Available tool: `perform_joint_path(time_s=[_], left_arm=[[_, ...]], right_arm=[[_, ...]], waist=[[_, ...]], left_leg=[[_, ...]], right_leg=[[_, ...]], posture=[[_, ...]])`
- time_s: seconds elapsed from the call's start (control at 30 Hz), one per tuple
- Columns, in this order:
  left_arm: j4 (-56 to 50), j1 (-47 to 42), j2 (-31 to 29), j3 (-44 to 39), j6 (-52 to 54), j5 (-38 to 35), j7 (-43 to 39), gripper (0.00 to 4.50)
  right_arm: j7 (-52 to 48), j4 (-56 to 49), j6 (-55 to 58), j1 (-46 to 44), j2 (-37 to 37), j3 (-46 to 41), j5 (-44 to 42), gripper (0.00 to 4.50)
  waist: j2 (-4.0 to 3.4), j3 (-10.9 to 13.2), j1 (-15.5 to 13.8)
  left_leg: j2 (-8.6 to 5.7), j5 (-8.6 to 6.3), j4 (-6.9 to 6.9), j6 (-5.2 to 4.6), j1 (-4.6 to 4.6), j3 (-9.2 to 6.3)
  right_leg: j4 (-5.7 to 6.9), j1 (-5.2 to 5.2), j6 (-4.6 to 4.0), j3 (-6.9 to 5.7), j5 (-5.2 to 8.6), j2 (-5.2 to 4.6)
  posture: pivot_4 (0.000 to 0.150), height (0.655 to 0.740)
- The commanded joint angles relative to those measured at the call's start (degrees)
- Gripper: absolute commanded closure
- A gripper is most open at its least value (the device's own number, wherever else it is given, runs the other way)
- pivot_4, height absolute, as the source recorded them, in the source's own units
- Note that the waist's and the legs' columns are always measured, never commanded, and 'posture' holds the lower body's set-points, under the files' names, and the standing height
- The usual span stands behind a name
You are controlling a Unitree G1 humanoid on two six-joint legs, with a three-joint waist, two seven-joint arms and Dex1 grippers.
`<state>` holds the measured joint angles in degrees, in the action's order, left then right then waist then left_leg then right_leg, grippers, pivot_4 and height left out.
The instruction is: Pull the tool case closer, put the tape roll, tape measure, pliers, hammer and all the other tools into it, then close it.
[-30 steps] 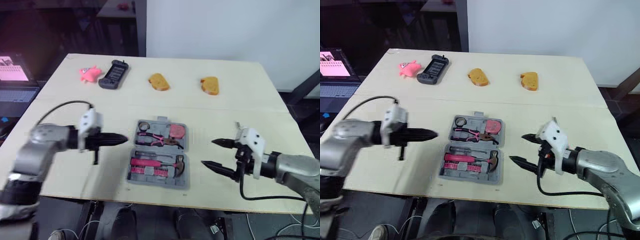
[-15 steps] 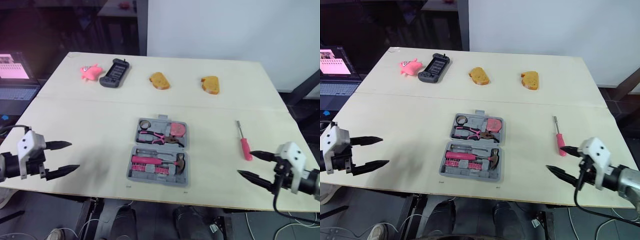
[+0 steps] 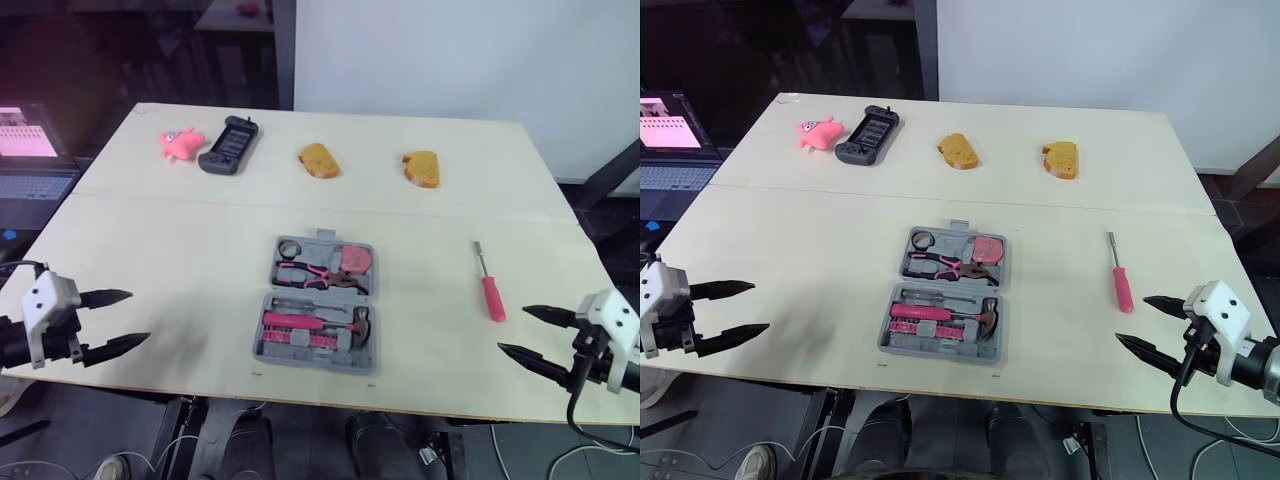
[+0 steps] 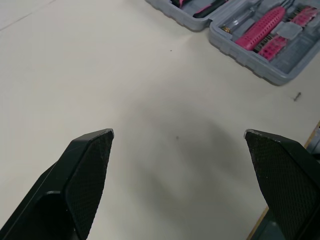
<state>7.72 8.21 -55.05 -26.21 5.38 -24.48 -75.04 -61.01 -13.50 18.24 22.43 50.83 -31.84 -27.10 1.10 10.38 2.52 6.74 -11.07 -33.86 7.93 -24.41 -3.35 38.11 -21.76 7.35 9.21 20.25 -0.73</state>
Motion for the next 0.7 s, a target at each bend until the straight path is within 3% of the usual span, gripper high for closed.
perform_joint_path(time_s=[0.03,0.2,0.3,0.43,0.7], left_arm=[[-1.04,-0.71,0.74,-2.27,-0.66,-1.42,1.56,0.07],[-3.18,-2.18,4.16,-2.01,-0.20,-1.24,7.33,0.07],[-6.01,-2.19,5.27,-0.83,-2.35,-1.70,6.06,0.07],[-13.24,-0.43,3.90,0.36,6.08,-7.78,2.46,0.07],[-17.48,0.83,1.18,-0.13,10.00,-10.49,-1.68,0.07]], right_arm=[[0.76,-1.75,-0.55,0.29,-0.78,-0.97,0.27,0.00],[11.65,-7.80,7.99,-0.30,-5.16,-2.32,-1.74,0.00],[21.35,-15.04,16.84,-1.47,-9.12,-2.38,-3.73,0.00],[37.62,-21.47,26.80,-6.08,-15.48,0.39,-0.11,0.00],[51.91,-15.93,35.03,-18.88,-22.38,7.36,5.18,0.00]], waist=[[0.00,0.00,0.02],[-0.03,-0.01,-0.02],[-0.02,-0.02,-0.05],[-0.02,-0.02,0.04],[-0.08,-0.01,0.06]], left_leg=[[0.00,0.00,-0.01,0.00,0.00,0.00],[0.00,0.00,-0.04,0.00,0.02,-0.02],[0.00,0.01,-0.04,0.02,0.01,-0.02],[0.01,0.04,-0.04,0.07,0.01,-0.02],[0.01,0.08,-0.03,0.13,0.01,-0.01]], right_leg=[[0.00,0.02,0.00,0.00,0.00,0.00],[0.03,0.04,0.01,0.00,-0.01,0.01],[0.03,0.06,0.02,0.01,-0.01,0.01],[0.08,0.04,0.01,0.03,-0.02,0.02],[0.12,-0.11,-0.03,0.03,-0.04,0.01]], posture=[[0.150,0.7395],[0.150,0.7395],[0.150,0.7395],[0.150,0.7395],[0.150,0.7395]])
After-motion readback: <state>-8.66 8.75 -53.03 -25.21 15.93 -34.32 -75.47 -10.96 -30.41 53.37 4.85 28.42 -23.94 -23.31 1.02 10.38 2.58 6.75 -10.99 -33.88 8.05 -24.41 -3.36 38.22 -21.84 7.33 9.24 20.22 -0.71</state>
